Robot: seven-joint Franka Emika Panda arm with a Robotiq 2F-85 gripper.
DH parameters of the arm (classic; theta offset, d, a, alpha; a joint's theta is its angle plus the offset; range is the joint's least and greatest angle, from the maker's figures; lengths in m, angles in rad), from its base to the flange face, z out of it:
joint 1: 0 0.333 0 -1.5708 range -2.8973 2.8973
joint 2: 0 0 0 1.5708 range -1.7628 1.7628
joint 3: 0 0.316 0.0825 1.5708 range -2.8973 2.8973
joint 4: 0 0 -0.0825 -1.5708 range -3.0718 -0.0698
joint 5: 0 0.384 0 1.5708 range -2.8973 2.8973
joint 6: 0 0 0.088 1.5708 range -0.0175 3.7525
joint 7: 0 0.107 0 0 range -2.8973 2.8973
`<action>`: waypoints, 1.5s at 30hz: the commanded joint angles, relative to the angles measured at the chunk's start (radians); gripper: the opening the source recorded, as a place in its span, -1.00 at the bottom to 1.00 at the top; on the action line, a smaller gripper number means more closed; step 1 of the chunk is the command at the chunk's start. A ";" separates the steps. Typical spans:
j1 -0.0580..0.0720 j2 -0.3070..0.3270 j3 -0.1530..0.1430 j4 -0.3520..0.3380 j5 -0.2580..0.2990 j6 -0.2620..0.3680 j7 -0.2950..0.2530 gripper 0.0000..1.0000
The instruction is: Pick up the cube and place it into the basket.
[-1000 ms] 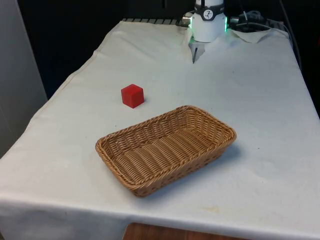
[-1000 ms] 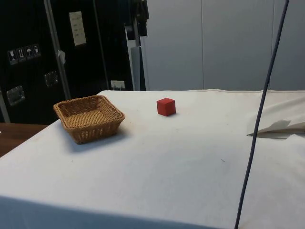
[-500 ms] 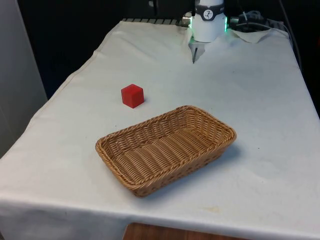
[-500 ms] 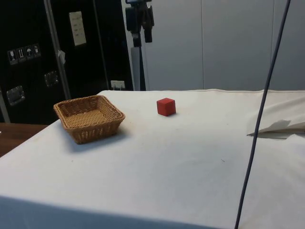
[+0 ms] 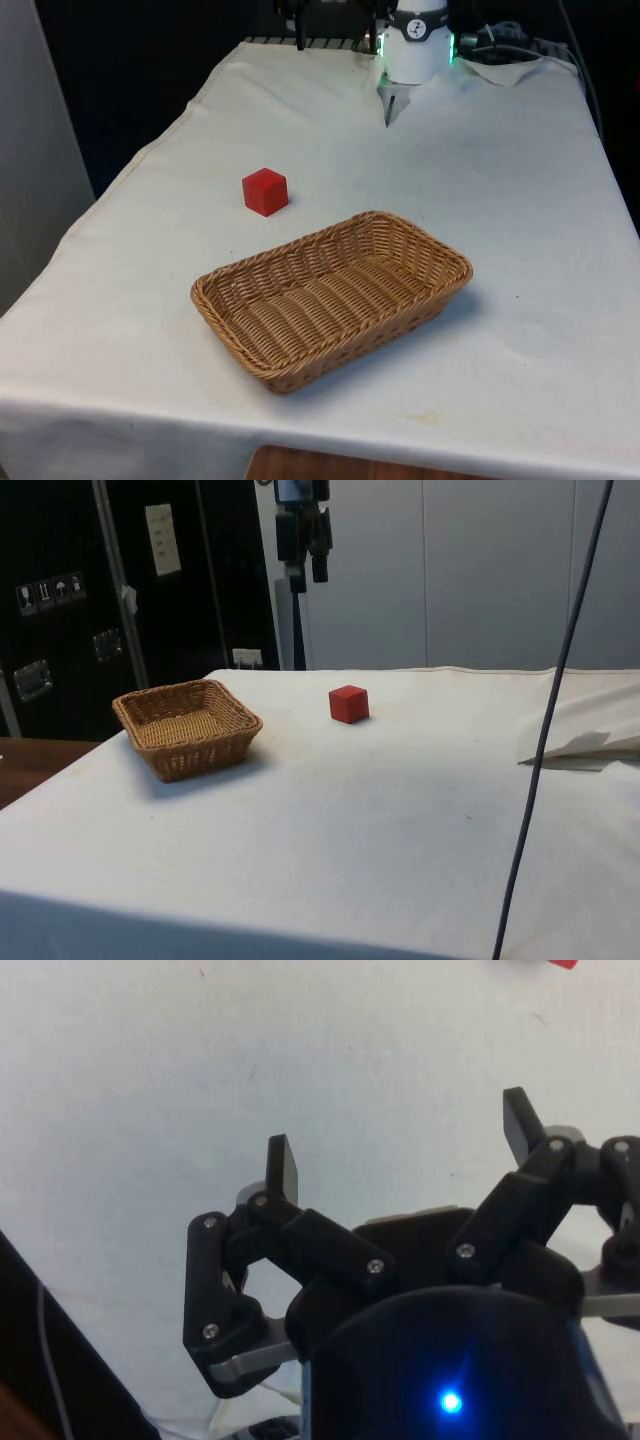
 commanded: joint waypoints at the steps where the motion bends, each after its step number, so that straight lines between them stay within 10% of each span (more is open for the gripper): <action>1: -0.001 0.000 -0.003 -0.013 -0.005 0.025 -0.002 1.00; 45: -0.002 0.077 -0.054 -0.109 -0.006 0.243 0.114 1.00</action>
